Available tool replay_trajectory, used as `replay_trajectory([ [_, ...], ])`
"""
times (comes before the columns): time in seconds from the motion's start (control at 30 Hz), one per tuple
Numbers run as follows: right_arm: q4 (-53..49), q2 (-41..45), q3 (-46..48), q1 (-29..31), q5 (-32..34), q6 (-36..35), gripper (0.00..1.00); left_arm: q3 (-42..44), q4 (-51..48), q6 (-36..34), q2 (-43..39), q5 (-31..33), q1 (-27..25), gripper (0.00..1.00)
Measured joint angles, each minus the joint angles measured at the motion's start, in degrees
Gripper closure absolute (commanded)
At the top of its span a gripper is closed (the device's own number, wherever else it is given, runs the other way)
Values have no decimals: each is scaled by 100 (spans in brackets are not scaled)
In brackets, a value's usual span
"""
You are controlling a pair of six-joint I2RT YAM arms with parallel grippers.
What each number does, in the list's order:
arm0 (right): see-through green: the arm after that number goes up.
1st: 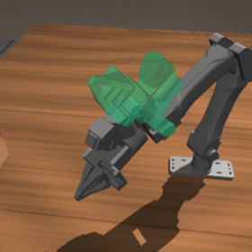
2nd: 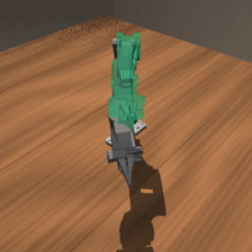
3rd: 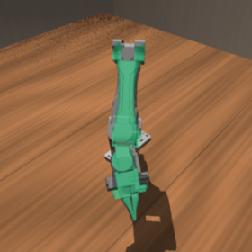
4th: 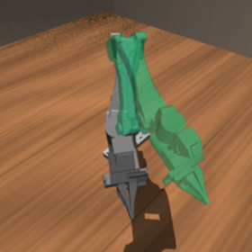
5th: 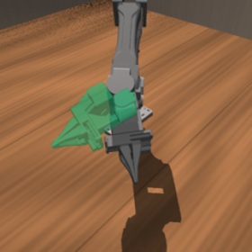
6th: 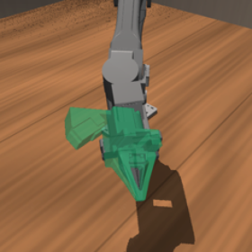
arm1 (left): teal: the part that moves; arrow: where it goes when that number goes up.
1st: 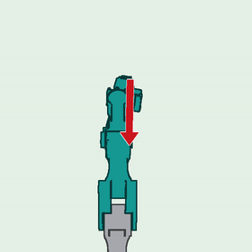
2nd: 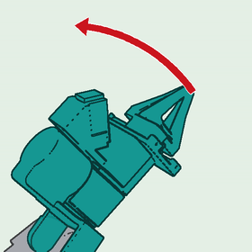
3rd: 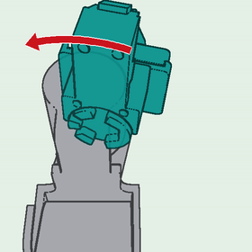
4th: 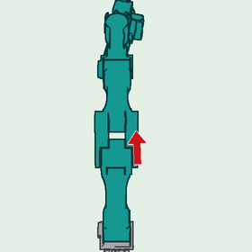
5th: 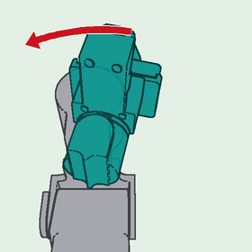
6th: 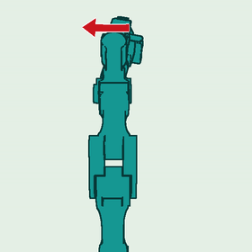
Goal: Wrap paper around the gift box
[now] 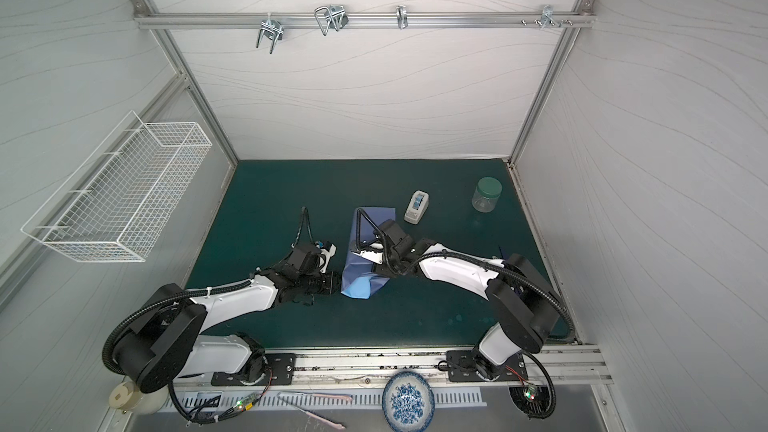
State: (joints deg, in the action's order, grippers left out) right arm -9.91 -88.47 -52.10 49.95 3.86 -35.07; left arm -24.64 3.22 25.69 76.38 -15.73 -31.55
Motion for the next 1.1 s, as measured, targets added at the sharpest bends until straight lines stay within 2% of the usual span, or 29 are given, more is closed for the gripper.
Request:
replay_trajectory([
  [0.47, 11, 0, 22, 0, 26, -35, 42, -9, 439, 306, 232, -83, -284, 74],
  [1.1, 216, 2, 118, 0, 46, -33, 43, -9, 645, 734, 118, -223, -415, 74],
])
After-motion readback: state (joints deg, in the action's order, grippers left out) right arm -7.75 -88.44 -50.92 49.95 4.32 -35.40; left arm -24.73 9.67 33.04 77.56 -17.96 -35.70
